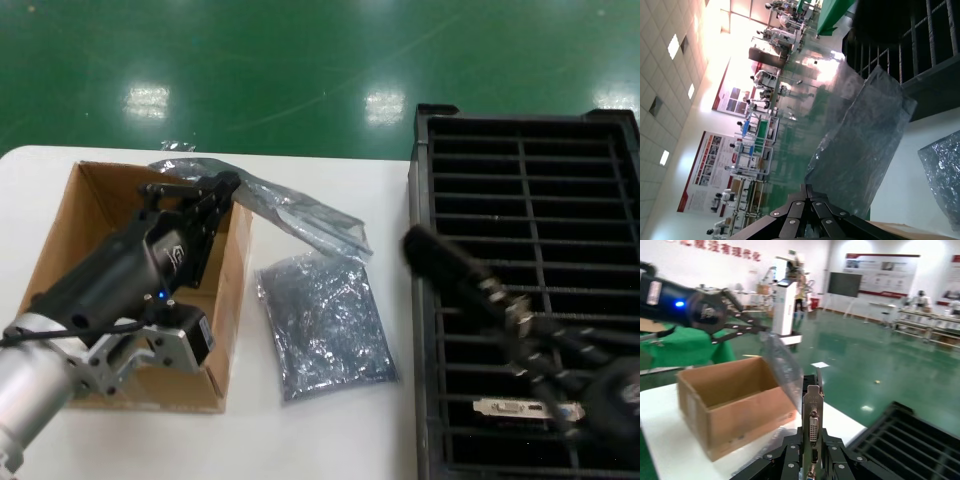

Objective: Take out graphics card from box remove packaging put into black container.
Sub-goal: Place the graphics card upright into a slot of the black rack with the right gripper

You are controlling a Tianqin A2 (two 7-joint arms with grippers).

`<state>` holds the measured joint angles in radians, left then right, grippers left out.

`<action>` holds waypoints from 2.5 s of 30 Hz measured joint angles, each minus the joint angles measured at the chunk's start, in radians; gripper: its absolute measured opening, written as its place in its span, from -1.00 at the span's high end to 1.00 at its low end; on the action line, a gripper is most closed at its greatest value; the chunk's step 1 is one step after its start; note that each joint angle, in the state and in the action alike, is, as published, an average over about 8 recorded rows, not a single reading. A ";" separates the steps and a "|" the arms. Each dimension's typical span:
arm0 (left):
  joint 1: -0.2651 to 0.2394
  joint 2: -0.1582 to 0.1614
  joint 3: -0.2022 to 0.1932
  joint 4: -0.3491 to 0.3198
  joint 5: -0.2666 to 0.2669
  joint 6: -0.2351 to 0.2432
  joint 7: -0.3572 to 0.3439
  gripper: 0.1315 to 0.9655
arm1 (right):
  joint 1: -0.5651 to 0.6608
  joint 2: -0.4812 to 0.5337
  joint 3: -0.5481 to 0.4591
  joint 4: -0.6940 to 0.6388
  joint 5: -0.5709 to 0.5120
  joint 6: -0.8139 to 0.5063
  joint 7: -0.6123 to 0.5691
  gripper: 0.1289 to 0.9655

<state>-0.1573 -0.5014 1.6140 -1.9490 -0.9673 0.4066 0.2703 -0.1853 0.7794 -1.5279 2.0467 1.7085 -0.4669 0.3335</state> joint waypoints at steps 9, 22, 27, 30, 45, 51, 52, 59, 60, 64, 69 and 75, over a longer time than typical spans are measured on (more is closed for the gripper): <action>0.000 0.000 0.000 0.000 0.000 0.000 0.000 0.98 | -0.093 -0.006 0.129 0.009 0.041 0.027 -0.007 0.86; 0.000 0.000 0.000 0.000 0.000 0.000 0.000 0.98 | -0.078 0.000 0.111 0.010 0.016 0.035 0.014 0.86; 0.000 0.000 0.000 0.000 0.000 0.000 0.000 0.98 | -0.019 0.039 0.064 0.012 -0.085 0.031 0.097 0.86; 0.000 0.000 0.000 0.000 0.000 0.000 0.000 0.98 | 0.023 0.097 0.051 0.013 -0.135 -0.007 0.144 0.86; 0.000 0.000 0.000 0.000 0.000 0.000 0.000 0.98 | 0.400 0.472 -0.054 0.013 -0.074 -0.455 0.201 0.86; 0.000 0.000 0.000 0.000 0.000 0.000 0.000 0.98 | 0.466 0.479 -0.070 0.013 -0.133 -0.491 0.219 0.86; 0.000 0.000 0.000 0.000 0.000 0.000 0.000 0.98 | 0.462 0.478 -0.064 0.013 -0.143 -0.484 0.220 0.86; 0.000 0.000 0.000 0.000 0.000 0.000 0.000 0.98 | 0.443 0.475 -0.039 0.013 -0.167 -0.458 0.219 0.86; 0.000 0.000 0.000 0.000 0.000 0.000 0.000 0.98 | 0.443 0.475 -0.039 0.013 -0.167 -0.458 0.219 0.86; 0.000 0.000 0.000 0.000 0.000 0.000 0.000 0.98 | 0.447 0.473 -0.041 0.013 -0.169 -0.459 0.218 0.86; 0.000 0.000 0.000 0.000 0.000 0.000 0.000 0.98 | 0.551 0.428 -0.091 0.000 -0.202 -0.529 0.203 0.86; 0.000 0.000 0.000 0.000 0.000 0.000 0.000 0.98 | 0.829 0.294 -0.191 -0.067 -0.288 -0.785 0.141 0.86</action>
<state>-0.1573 -0.5015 1.6141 -1.9489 -0.9672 0.4065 0.2701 0.6440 1.0734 -1.7187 1.9794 1.4208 -1.2518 0.4748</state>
